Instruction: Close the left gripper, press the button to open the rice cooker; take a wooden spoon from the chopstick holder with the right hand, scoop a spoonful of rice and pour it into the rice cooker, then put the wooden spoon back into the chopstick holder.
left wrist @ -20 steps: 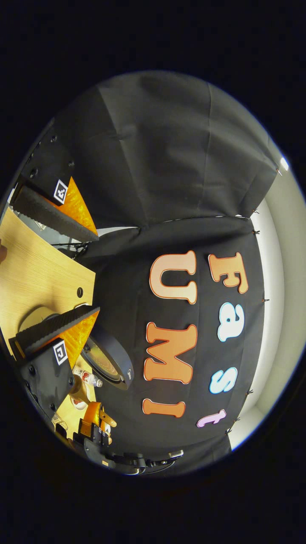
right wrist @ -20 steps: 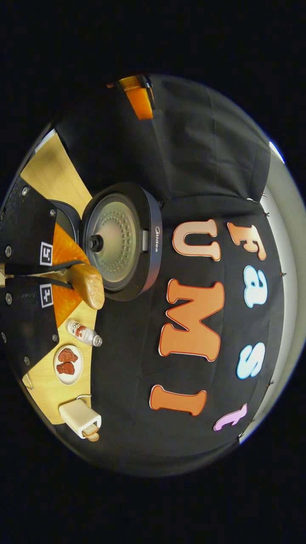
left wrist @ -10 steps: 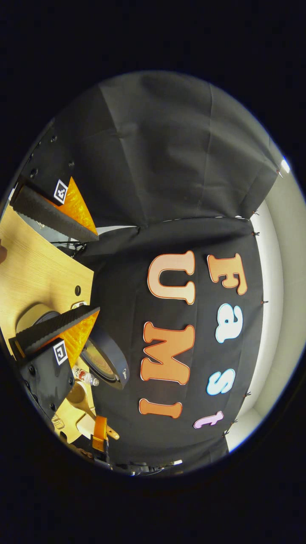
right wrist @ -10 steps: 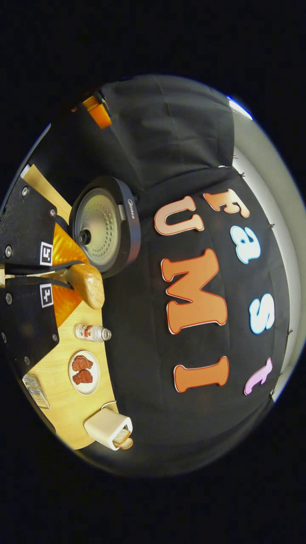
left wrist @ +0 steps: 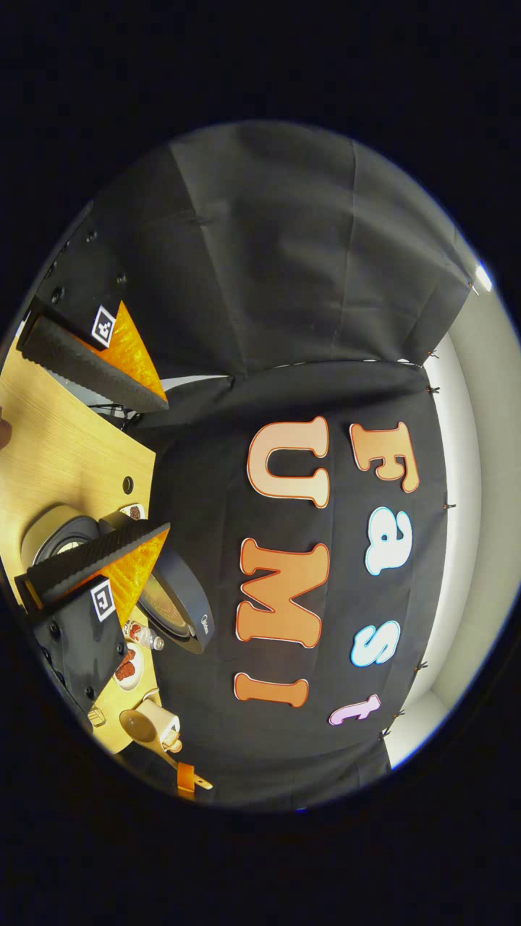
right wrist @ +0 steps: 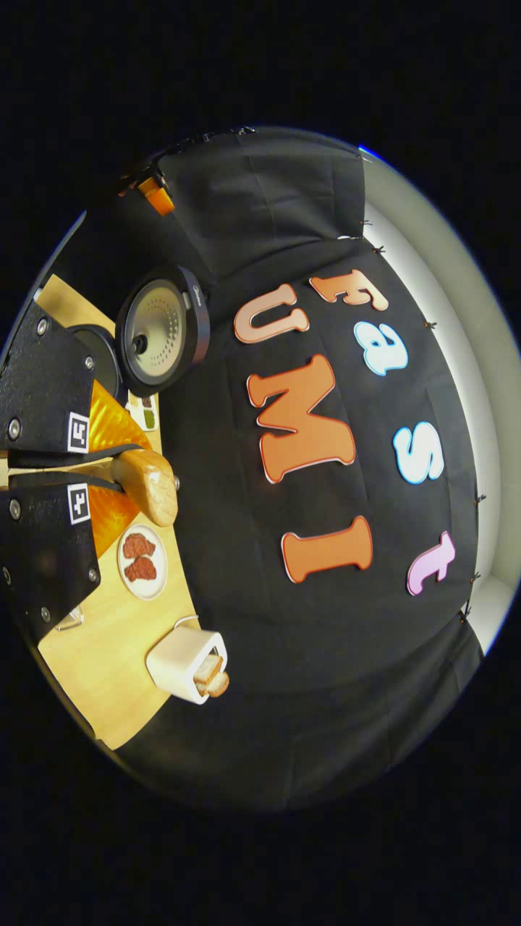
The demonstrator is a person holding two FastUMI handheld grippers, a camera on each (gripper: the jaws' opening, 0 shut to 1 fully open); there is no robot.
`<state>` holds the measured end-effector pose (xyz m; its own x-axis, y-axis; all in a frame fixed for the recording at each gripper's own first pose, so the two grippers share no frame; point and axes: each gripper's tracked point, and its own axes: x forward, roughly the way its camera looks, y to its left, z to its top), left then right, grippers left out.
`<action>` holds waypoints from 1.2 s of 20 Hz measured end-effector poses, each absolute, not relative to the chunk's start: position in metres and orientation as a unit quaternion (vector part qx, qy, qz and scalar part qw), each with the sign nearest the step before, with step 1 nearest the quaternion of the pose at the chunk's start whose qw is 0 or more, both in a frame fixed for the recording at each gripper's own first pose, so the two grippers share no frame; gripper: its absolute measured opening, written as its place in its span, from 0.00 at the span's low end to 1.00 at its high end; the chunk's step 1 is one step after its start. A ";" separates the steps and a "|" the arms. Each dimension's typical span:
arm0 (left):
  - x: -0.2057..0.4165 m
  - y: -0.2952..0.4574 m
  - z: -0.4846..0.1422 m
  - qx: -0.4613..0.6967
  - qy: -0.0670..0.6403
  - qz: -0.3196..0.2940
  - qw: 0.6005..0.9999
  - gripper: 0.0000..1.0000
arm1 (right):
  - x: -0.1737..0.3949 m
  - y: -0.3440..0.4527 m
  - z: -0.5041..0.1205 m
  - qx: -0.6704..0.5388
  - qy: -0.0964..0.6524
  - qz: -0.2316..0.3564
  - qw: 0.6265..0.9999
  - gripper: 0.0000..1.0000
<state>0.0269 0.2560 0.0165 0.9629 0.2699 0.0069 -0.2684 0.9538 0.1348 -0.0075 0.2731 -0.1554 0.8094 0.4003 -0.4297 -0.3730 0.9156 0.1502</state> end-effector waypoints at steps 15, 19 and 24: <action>0.028 0.226 0.005 0.077 0.013 0.140 0.987 1.00 | -0.009 0.133 -0.286 0.041 0.330 0.097 0.938 0.01; 0.025 0.225 -0.003 0.078 0.019 0.146 0.986 1.00 | -0.002 0.123 -0.314 0.041 0.341 0.090 0.935 0.01; 0.020 0.228 -0.008 0.079 0.026 0.155 0.984 1.00 | -0.001 0.120 -0.354 0.065 0.368 0.086 0.924 0.01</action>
<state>0.0200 0.2282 -0.0083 0.9508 0.3087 -0.0274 -0.3003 0.9395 0.1646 -0.0009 0.1200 -0.3538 0.7144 0.2072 -0.6684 -0.1115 0.9766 0.1837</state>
